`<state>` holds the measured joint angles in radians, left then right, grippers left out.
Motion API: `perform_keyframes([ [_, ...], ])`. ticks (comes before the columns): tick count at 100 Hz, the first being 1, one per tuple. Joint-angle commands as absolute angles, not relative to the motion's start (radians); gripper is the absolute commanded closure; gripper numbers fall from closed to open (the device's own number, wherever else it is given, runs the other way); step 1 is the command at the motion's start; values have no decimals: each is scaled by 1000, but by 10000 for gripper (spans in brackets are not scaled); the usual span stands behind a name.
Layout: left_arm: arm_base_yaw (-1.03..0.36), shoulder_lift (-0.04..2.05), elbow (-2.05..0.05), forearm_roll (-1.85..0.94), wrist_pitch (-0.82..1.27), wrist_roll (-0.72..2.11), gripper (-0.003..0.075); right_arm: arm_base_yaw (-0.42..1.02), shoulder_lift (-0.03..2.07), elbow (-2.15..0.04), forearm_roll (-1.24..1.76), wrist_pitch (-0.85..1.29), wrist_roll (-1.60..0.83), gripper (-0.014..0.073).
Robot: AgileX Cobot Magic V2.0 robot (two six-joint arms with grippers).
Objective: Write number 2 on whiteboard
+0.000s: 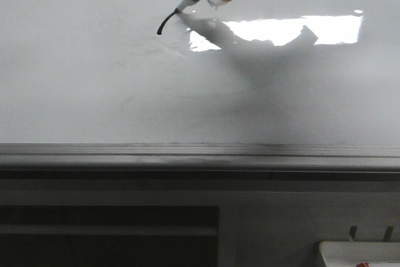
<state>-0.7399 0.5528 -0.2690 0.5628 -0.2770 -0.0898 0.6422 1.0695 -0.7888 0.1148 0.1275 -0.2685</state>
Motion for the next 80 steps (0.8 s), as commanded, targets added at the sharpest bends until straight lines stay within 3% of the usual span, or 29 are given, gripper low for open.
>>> perform_keyframes([
  [1,-742,554,-297,539,-349,-99,741,616,1023,-825,99,142,-270,659],
  [16,-742,554,-297,539,-349,-99,741,618,1016,-816,104,290,-268,646],
  [51,-742,554,-297,539,-347,-99,741,776,1165,-801,143,172,-268,644],
  [80,-742,554,-297,539,-347,-99,741,693,1080,-801,89,341,-268,643],
])
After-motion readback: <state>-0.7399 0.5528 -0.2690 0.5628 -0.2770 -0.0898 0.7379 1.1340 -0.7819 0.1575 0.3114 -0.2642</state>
